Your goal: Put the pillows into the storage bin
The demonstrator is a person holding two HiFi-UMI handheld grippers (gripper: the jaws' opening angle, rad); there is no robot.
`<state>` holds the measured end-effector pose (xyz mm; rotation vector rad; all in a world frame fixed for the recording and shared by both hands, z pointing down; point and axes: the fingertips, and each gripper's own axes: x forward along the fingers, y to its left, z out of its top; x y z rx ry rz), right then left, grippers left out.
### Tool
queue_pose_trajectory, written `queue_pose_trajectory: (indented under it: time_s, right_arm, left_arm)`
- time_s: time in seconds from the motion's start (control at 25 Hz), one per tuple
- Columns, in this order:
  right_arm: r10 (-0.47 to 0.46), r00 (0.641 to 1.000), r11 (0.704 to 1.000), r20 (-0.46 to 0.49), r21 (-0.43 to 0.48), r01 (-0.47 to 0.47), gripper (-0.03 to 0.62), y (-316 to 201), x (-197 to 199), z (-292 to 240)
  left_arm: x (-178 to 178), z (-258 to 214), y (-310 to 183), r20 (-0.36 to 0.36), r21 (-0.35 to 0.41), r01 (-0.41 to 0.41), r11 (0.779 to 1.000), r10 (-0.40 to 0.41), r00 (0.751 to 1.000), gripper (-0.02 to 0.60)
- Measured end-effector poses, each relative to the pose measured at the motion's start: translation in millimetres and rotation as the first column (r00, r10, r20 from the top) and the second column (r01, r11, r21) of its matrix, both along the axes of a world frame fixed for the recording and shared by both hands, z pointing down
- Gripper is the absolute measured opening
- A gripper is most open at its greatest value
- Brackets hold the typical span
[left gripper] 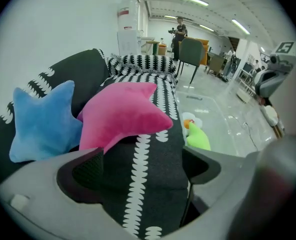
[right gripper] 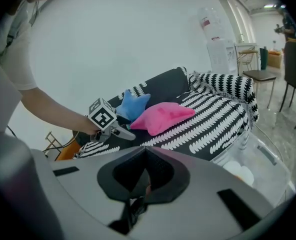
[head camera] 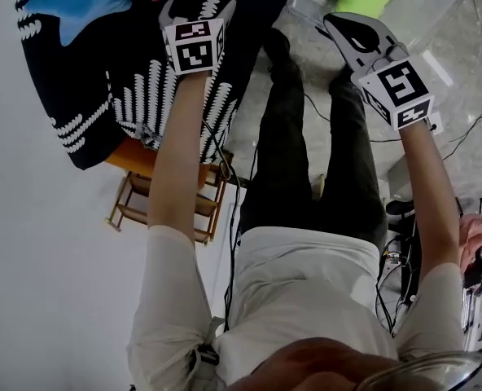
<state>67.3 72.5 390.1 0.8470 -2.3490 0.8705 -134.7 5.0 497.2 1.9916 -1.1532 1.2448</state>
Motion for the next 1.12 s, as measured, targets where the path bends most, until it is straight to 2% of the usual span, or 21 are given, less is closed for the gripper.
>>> queue_pose_trajectory:
  time_s: [0.28,0.64,0.76,0.96,1.0,1.04,1.12]
  right_arm:
    - [-0.009,1.0,1.0,-0.001,-0.015,0.009,0.0,-29,-53,23]
    - [-0.007,1.0,1.0,0.017,-0.023,0.008,0.0,-38,-107,47]
    - [0.005,1.0,0.999,0.024,-0.045,-0.004,0.0,-41,-114,55]
    - [0.03,0.999,0.998,0.025,-0.059,-0.028,0.0,-42,-109,56]
    - [0.035,0.999,0.998,0.025,-0.061,-0.033,0.0,-44,-106,57]
    - [0.039,0.999,0.997,0.026,-0.063,-0.038,0.0,-46,-104,58]
    - [0.046,0.999,0.997,0.026,-0.067,-0.044,0.0,-47,-97,59]
  left_arm:
    - [-59,21,-50,0.051,0.025,-0.033,0.999,0.031,0.998,0.466]
    - [-121,68,-75,0.145,0.004,-0.064,0.998,0.063,0.987,0.466]
    - [-127,86,-81,0.154,-0.016,-0.071,0.997,0.073,0.985,0.466]
    - [-114,108,-92,0.129,-0.076,-0.091,0.993,0.1,0.987,0.465]
    - [-112,109,-96,0.124,-0.077,-0.082,0.994,0.091,0.988,0.446]
    - [-109,107,-101,0.123,-0.066,-0.076,0.995,0.084,0.989,0.353]
    - [-101,97,-107,0.126,-0.023,-0.088,0.996,0.09,0.988,0.258]
